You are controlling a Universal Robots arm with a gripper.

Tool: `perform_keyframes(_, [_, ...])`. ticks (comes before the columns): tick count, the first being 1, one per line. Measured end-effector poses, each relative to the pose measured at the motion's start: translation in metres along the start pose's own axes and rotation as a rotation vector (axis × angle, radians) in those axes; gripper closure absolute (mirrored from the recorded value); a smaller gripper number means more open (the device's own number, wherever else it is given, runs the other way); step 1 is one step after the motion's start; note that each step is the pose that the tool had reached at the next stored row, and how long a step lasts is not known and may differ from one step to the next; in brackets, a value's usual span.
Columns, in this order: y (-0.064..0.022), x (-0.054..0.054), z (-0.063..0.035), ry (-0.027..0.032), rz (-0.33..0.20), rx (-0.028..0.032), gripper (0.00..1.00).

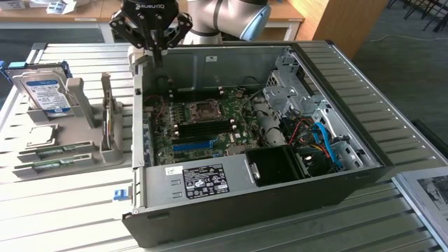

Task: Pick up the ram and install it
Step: 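Reach for the ram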

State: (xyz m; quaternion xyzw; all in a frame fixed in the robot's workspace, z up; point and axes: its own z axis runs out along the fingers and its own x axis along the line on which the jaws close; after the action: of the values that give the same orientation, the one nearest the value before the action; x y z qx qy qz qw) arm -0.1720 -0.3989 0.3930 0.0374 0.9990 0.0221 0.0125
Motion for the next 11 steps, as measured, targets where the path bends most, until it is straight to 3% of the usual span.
perform_keyframes(11, [-0.0023, 0.031, -0.0005, 0.0, 0.0, 0.0001, 0.9])
